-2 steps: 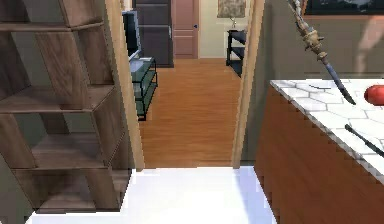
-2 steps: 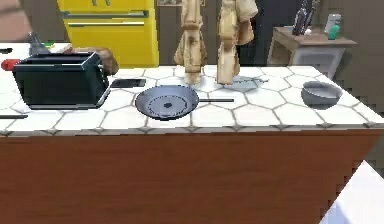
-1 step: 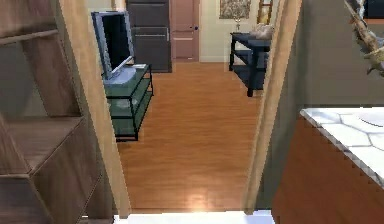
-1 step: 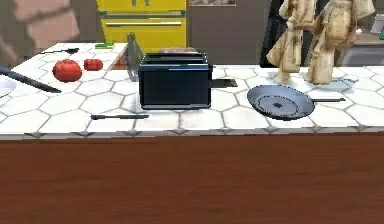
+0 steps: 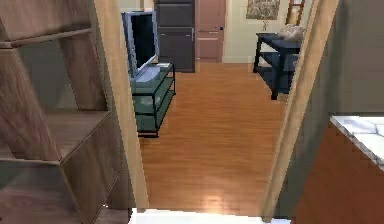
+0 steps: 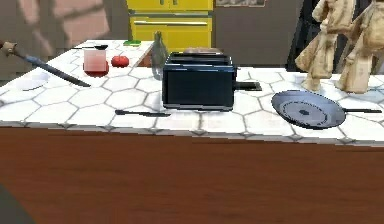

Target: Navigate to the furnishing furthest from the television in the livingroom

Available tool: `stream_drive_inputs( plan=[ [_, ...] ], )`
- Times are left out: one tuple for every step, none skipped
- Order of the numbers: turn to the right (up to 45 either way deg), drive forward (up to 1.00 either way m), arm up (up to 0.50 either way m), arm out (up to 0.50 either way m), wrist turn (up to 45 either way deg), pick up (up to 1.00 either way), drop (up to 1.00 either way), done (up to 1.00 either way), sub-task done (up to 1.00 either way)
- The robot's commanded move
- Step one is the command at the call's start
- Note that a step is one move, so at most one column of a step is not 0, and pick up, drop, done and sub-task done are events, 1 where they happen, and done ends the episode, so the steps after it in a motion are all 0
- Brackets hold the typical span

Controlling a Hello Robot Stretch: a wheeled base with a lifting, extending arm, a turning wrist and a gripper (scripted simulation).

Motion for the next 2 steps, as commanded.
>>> stream_drive_inputs(
  plan=[
    [0.0,1.0,0.0,0.0,0.0,0.0,0.0,0.0,0.0],
    [-3.0,0.0,0.0,0.0,0.0,0.0,0.0,0.0,0.0]
  ],
)
